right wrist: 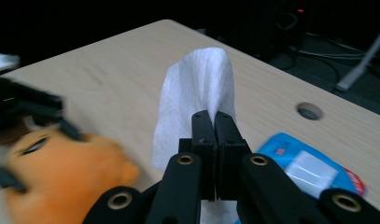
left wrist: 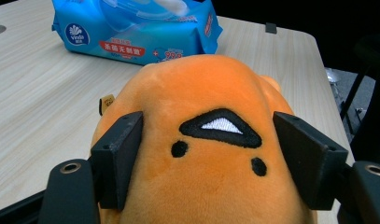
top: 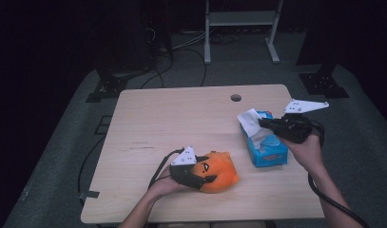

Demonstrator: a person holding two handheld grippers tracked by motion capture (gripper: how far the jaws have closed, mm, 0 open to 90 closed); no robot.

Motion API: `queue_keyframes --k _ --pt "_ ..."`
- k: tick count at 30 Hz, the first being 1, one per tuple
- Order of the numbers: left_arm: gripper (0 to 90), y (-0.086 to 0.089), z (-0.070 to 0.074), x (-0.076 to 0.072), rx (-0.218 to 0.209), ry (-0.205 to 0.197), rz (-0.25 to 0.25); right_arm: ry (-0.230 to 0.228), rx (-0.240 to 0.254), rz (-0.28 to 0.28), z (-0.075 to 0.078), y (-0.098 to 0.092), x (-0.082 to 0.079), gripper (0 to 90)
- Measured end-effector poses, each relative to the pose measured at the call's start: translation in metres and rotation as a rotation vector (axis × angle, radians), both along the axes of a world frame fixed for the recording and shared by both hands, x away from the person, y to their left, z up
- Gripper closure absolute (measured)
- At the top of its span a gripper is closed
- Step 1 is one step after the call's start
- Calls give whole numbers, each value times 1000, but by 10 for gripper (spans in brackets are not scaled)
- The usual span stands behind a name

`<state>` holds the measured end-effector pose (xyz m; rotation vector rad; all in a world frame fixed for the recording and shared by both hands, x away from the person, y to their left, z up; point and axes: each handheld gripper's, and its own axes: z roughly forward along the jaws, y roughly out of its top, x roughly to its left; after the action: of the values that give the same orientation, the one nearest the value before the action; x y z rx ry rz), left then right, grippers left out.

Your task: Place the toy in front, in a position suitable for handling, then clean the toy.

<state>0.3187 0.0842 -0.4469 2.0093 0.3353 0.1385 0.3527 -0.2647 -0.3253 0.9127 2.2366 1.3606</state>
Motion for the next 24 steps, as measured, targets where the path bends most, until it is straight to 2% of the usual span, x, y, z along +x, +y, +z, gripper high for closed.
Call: queue_keyframes --k 1,2,3,4,10,13,14,16,19,22,24 --pt "271 0 0 0 -1 0 0 -4 -11 23 3 5 -7 879" --pt "270 0 0 0 -1 0 0 -4 -11 23 3 5 -7 879" --pt "269 0 0 0 -5 1 2 -11 -24 72 8 14 -21 879" --pt "269 0 0 0 -7 2 3 -14 -25 89 9 16 -24 879" --pt "259 0 0 0 2 -5 0 14 38 223 11 35 -54 877" --pt "255 0 -1 0 -2 -4 -3 52 69 296 5 47 -63 875" --pt "254 0 -1 0 -2 -4 -3 52 69 296 5 47 -63 875" --pt "251 0 -1 0 0 -5 -7 92 71 341 -11 62 -64 875" --pt "249 1 -1 0 6 -11 -12 133 62 349 -29 71 -57 875" --pt "247 2 -1 -1 7 -11 -14 176 20 319 -56 78 -45 873" --pt "246 2 -1 0 7 -10 -17 179 -11 295 -65 80 -42 852"
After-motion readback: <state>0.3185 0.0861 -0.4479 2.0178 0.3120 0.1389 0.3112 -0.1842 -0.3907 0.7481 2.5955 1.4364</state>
